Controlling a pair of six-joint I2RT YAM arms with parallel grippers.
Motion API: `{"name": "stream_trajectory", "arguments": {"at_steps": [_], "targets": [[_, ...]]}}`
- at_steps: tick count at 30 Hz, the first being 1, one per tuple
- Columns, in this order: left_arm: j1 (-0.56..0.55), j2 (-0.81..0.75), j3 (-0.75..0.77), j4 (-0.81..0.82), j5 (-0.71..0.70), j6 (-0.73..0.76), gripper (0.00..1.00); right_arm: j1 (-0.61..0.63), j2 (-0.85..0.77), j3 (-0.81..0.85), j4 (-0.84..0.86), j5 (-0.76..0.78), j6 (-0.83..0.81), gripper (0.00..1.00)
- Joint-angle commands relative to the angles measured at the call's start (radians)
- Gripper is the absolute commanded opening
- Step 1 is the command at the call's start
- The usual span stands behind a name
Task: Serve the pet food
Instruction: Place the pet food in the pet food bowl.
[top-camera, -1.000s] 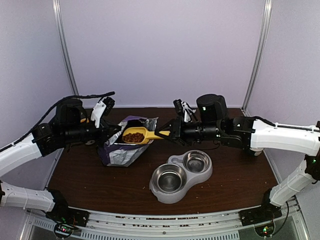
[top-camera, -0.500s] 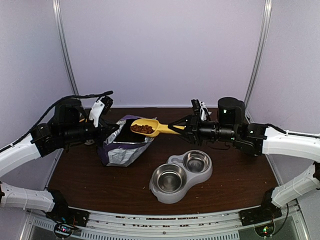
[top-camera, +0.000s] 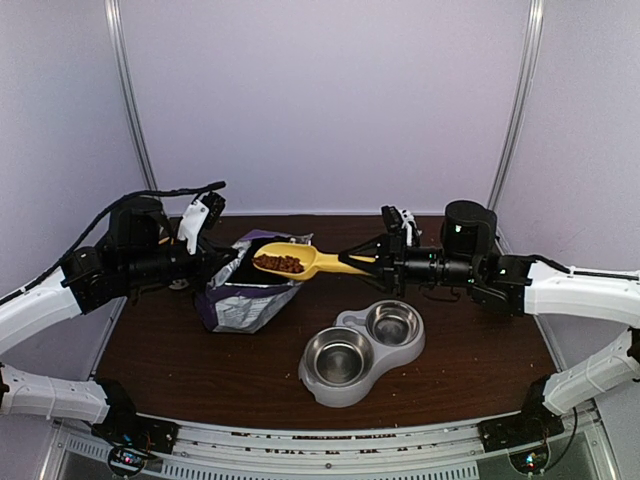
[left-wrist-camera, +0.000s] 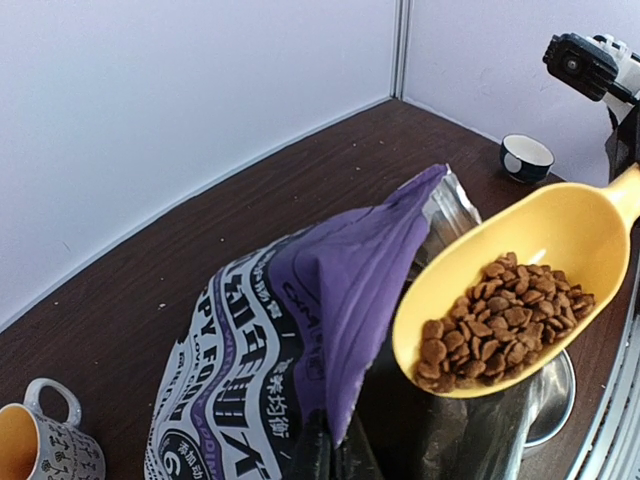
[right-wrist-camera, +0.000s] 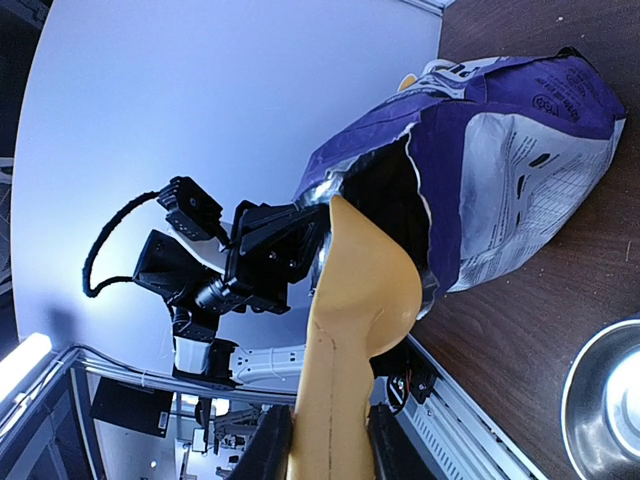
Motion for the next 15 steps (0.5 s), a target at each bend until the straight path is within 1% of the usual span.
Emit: {"name": "stream_trajectory", "arguments": {"at_steps": [1,6,12,15], "targets": [[0.006,-0.019,0.012,0.033,-0.025,-0.017,0.00,-0.006,-0.018,-0.016,0.097,-0.055,0.030,0.00],[0.006,-0.017,0.013,0.031,-0.018,-0.022,0.00,-0.012,-0.025,-0.031,0.161,-0.053,0.067,0.00],[0.006,-0.021,0.014,0.034,-0.010,-0.022,0.00,-0.019,-0.015,-0.105,0.362,-0.056,0.161,0.00],[0.006,-0.018,0.016,0.031,-0.016,-0.021,0.00,-0.022,-0.017,-0.121,0.402,-0.051,0.179,0.00]]}}
